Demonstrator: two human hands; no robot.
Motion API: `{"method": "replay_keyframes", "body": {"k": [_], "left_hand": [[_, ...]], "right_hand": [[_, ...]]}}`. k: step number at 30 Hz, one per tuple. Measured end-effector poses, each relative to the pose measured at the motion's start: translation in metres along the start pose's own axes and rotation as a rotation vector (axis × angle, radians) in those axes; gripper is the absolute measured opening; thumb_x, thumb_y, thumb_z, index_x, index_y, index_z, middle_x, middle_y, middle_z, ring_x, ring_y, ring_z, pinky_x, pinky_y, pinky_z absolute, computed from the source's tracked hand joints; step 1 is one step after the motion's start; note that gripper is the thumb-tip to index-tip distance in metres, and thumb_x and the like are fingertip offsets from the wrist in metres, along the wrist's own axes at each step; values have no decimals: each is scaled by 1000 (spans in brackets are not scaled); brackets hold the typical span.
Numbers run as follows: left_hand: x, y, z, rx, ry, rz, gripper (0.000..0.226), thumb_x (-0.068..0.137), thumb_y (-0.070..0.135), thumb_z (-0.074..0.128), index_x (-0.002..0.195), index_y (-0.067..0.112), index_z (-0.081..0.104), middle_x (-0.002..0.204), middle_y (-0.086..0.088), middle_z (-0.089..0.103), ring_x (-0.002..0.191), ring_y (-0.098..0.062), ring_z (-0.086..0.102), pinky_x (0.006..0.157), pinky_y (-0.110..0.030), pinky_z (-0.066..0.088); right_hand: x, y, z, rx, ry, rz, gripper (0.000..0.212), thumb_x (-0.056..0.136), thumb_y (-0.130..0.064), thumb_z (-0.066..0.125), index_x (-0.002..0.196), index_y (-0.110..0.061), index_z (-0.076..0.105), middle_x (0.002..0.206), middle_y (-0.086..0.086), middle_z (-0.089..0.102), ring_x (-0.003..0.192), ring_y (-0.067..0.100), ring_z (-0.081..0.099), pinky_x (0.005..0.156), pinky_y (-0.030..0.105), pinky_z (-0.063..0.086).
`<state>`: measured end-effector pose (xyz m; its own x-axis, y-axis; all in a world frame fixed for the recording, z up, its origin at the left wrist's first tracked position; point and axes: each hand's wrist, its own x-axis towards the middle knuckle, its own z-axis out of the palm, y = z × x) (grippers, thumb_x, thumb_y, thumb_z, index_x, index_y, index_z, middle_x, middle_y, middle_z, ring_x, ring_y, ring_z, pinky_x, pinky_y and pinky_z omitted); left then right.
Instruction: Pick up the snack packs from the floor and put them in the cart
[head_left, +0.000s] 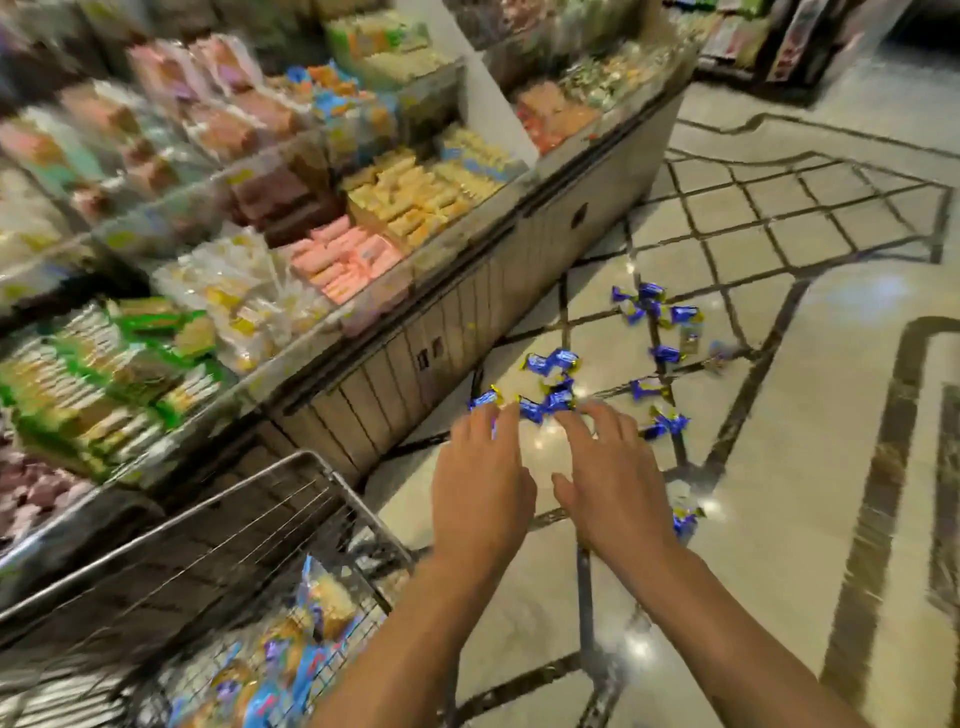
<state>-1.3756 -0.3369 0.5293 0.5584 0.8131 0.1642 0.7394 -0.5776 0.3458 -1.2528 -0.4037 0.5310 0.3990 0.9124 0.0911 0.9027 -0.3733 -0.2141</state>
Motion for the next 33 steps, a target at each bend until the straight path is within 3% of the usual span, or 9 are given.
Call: {"method": "replay_keyframes", "body": {"k": [5,8,13,22,33], "left_hand": [[29,167,60,-143,-28,93,67,74,21,69,136,18,46,129,-5,52,117,-30,48,93,-41,47],[55,236,87,-124,-51,151,62,81,26,69,138,18,45,130,-6,52,121,-29,48,95,-40,44],[113,339,113,-115,-51,250,63,82,24,69,140,15,46,130,-7,54,121,-29,49,97,-40,41],[230,472,189,-121,-134,360,59,86,26,66,140,16,43,128,-7,56,118,-30,51,92,-44,45],[390,597,254,-168,-182,351,60,88,25,64,143,18,42,135,-3,52,124,-25,49,93,-40,45]], "right_hand": [[-20,161,-51,57,40,148,64,76,-30,75,135,-24,51,141,4,46,129,26,40,99,39,39],[-28,244,-80,65,59,234,66,81,-33,69,141,-26,43,146,1,38,132,24,34,103,38,34],[-13,348,-107,95,119,348,60,83,-32,67,138,-28,44,142,-2,38,131,21,32,103,36,34],[72,501,-139,111,211,476,56,83,-32,67,134,-26,47,135,-3,42,125,21,39,100,39,39],[197,668,-174,87,185,513,54,87,-28,66,137,-24,46,135,-1,43,124,21,41,98,37,39]]}}
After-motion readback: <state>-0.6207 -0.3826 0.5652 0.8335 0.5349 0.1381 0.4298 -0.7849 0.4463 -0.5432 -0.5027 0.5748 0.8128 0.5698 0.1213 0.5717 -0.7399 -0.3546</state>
